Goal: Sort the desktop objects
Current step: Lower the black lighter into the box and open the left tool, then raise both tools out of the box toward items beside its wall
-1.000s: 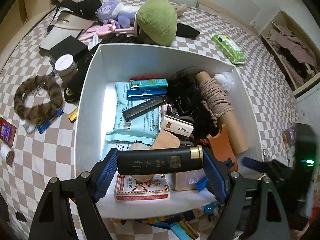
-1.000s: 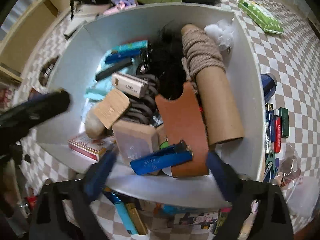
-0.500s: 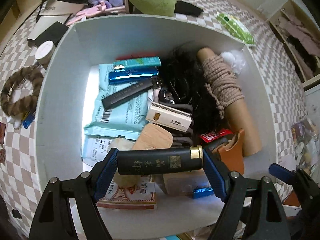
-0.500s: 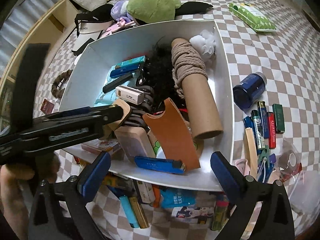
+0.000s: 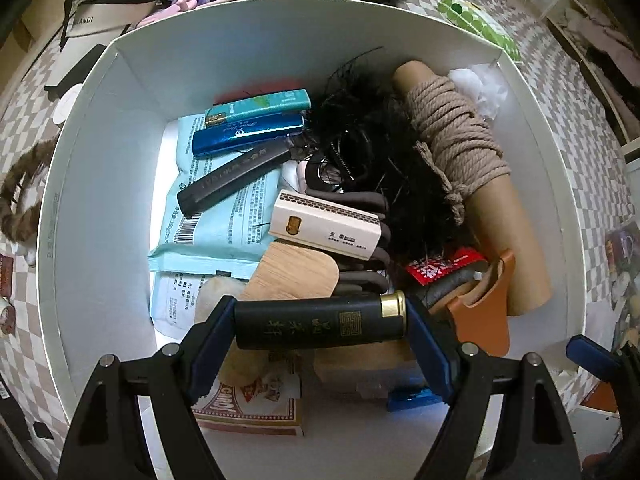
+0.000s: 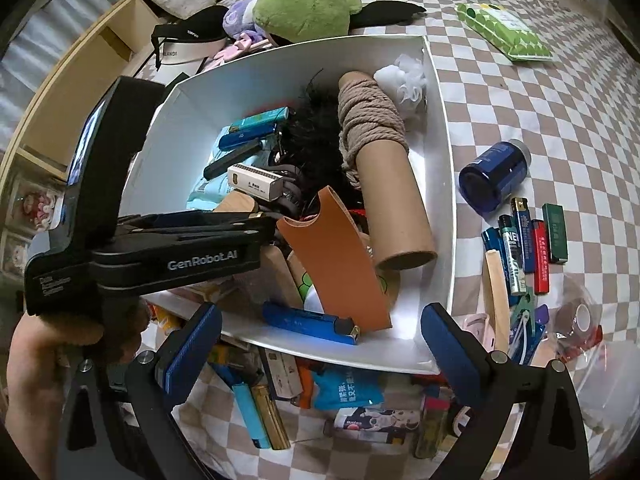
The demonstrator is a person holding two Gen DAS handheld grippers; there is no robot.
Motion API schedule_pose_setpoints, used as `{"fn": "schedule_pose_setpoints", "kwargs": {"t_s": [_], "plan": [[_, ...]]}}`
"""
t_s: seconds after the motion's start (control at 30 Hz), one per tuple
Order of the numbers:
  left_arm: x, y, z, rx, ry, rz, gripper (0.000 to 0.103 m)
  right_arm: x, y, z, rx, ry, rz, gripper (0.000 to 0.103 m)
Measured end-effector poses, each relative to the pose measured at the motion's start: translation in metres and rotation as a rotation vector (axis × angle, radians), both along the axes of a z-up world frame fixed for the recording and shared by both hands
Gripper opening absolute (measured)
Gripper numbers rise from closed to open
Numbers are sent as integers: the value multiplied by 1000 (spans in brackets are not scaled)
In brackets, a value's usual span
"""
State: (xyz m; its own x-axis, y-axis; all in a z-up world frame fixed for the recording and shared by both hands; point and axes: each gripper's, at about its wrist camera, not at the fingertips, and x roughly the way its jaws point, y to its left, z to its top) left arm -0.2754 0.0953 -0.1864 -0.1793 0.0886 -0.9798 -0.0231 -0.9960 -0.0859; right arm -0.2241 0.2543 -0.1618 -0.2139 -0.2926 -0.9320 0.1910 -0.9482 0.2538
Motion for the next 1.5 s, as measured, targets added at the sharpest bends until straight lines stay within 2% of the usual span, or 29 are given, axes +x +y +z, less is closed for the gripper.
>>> {"fn": "schedule_pose_setpoints", "kwargs": {"t_s": [0.23, 0.3, 0.43, 0.67, 0.77, 0.97, 1.17, 1.27, 1.5], "plan": [[2, 4, 0, -25, 10, -14, 83, 2, -4, 0, -1, -2, 15, 100], [3, 4, 0, -23, 9, -15, 87, 2, -5, 0, 3, -2, 20, 100], [5, 2, 1, -22, 10, -18, 88, 3, -7, -1, 6, -2, 25, 100], [11, -6, 18, -39, 82, -37, 88, 6, -6, 3, -3, 13, 35, 100], [14, -12, 25, -39, 107, -35, 99, 8, -6, 8, -12, 32, 37, 100], [22, -14, 39, -11, 157, -22, 103, 14, -6, 19, -25, 81, 30, 100], [27, -29, 53, 16, 215, -32, 103, 22, -5, 28, -20, 137, 26, 100], [34, -33, 60, 7, 239, -54, 103, 25, -4, 33, -17, 165, 25, 103], [53, -50, 78, -1, 312, -83, 103, 34, -2, 44, -15, 214, 16, 103]]}}
